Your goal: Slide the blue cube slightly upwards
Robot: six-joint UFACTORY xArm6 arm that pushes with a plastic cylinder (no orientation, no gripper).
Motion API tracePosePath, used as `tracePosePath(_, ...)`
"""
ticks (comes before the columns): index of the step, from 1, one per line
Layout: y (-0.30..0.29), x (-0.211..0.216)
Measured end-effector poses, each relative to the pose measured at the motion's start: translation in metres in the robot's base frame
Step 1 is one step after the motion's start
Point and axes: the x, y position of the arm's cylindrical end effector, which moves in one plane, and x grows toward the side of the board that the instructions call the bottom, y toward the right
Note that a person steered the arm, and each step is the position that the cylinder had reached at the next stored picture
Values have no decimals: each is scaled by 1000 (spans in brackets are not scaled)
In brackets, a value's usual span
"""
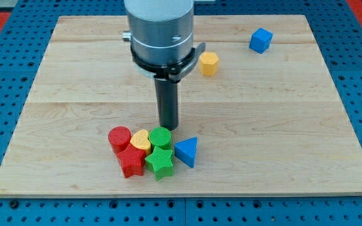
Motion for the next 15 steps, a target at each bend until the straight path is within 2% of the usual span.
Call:
tracePosePath(9,24,-13)
tracePosePath(10,57,-11)
tracePosePath(11,107,-31)
tracePosePath(12,135,-71)
tracePosePath(13,154,-87)
tracePosePath(15,195,-88)
